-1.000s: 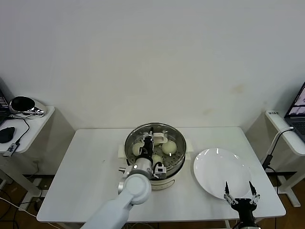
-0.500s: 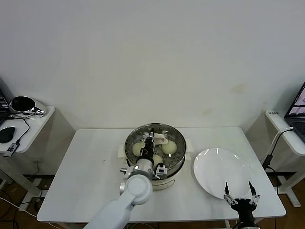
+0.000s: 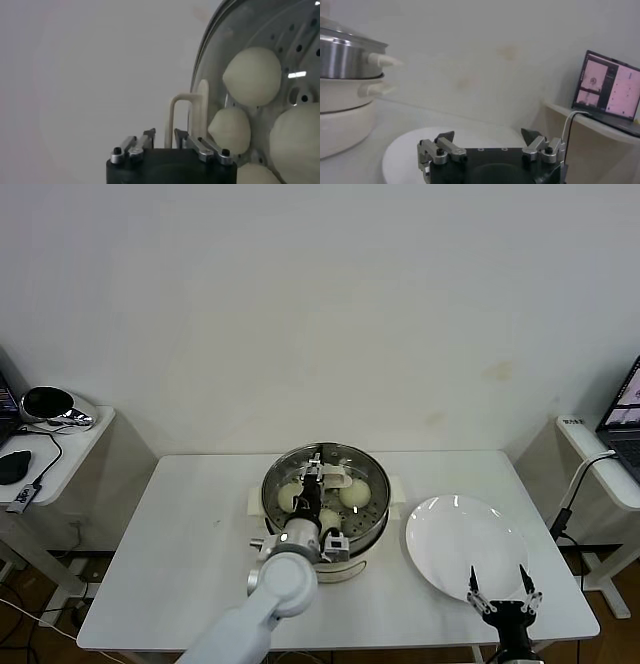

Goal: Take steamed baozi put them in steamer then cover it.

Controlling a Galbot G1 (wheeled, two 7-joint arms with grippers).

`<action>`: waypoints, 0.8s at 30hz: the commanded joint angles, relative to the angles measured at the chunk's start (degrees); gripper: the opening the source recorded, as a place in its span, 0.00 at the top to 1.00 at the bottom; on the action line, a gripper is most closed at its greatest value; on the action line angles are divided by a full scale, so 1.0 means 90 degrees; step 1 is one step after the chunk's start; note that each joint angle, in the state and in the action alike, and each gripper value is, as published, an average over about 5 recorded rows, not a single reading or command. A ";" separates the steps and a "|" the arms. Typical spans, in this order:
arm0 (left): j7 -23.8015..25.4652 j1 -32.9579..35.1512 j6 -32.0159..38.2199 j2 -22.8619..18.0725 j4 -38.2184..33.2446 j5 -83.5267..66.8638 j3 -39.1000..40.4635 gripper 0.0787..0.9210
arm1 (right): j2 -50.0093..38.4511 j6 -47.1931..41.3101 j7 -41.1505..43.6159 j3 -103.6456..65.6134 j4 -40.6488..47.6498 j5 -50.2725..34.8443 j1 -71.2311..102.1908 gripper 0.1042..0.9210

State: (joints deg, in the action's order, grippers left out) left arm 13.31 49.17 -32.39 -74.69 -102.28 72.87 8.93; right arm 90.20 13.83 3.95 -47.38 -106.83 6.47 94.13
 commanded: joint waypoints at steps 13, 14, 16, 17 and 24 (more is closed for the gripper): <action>-0.1501 0.2495 0.1492 0.1351 -0.2984 -0.3566 -0.1497 0.12 | -0.0006 0.0044 -0.0009 0.0131 0.0048 0.0078 0.0033 0.12; -0.1759 0.2750 0.1881 0.1387 -0.3032 -0.4299 -0.1737 0.12 | -0.0016 0.0055 -0.0001 0.0131 0.0047 0.0073 0.0036 0.12; -0.2312 0.3406 0.3044 0.1350 -0.2930 -0.5800 -0.2319 0.12 | -0.0036 0.0082 0.0016 0.0142 0.0048 0.0066 0.0038 0.12; -0.2504 0.3740 0.3592 0.1279 -0.2841 -0.6424 -0.2664 0.12 | -0.0044 0.0092 0.0025 0.0157 0.0049 0.0062 0.0038 0.12; -0.3054 0.5739 0.4391 0.0834 -0.2817 -0.8988 -0.3846 0.12 | -0.0215 0.0053 0.0192 0.0418 -0.0024 -0.0111 0.0187 0.12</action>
State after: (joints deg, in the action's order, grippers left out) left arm -2.36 74.78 -12.01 -65.75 -122.93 34.08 -8.49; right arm 89.38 14.53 4.58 -45.45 -106.56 6.72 94.78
